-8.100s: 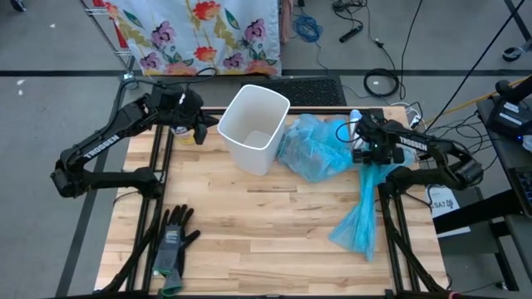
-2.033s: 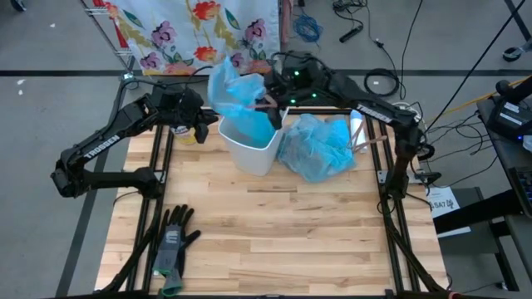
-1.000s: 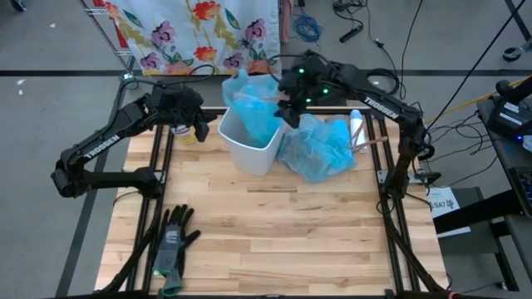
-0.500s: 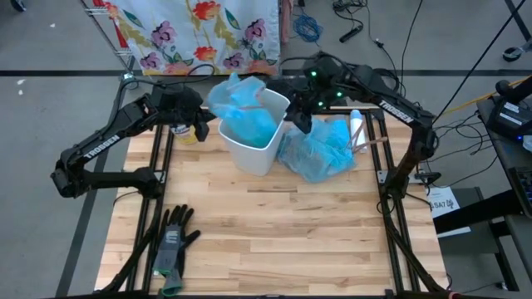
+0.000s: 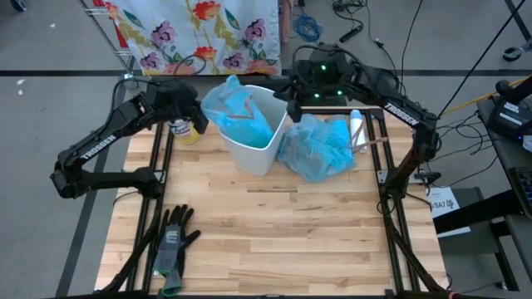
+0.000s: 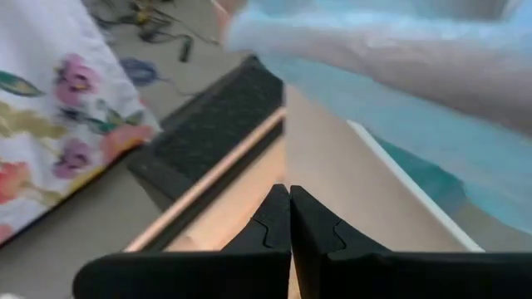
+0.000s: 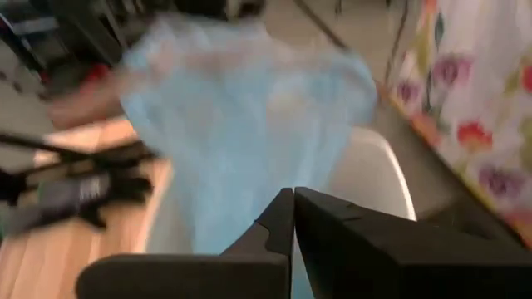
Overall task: Place trash/remove bag and relplace
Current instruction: Insert the new trash bag into the trash bin
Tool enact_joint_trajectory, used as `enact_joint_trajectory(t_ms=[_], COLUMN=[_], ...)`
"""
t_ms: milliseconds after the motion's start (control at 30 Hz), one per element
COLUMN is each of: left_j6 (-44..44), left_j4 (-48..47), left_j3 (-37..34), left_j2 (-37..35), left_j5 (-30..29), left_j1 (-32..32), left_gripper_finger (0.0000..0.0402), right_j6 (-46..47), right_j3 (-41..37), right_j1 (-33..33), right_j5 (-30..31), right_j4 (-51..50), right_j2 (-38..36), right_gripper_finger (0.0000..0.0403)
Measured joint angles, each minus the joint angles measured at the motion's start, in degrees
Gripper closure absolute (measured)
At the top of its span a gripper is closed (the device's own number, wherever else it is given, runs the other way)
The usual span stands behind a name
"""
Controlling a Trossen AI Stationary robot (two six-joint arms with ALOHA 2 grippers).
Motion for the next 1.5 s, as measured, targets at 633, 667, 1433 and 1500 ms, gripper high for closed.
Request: enact_joint_trajectory(t_ms=[633,667,1433,1500], left_j6=[-0.09,-0.11,-0.13,-0.15], left_j4=[13.28,13.74,8.44,8.68], left_j3=[4.41,4.43,4.45,4.45], left_j2=[-0.26,-0.08,1.25,1.81], left_j5=[-5.98,-4.36,26.02,27.91], left_j1=[-0.23,-0.36,-1.31,-1.31], left_gripper_finger=[0.0401,0.0401,0.0401,0.0401], right_j6=[1.33,1.89,8.15,8.17], right_j3=[-0.02,-0.02,-0.04,-0.04], right_j1=[4.95,4.74,3.66,3.63], right_j5=[3.79,4.27,10.71,8.74], right_j4=[25.56,24.16,-4.02,0.56], right_j2=[5.55,6.18,2.03,1.52], right_gripper_finger=[0.0403,0.0403,0.0403,0.0403])
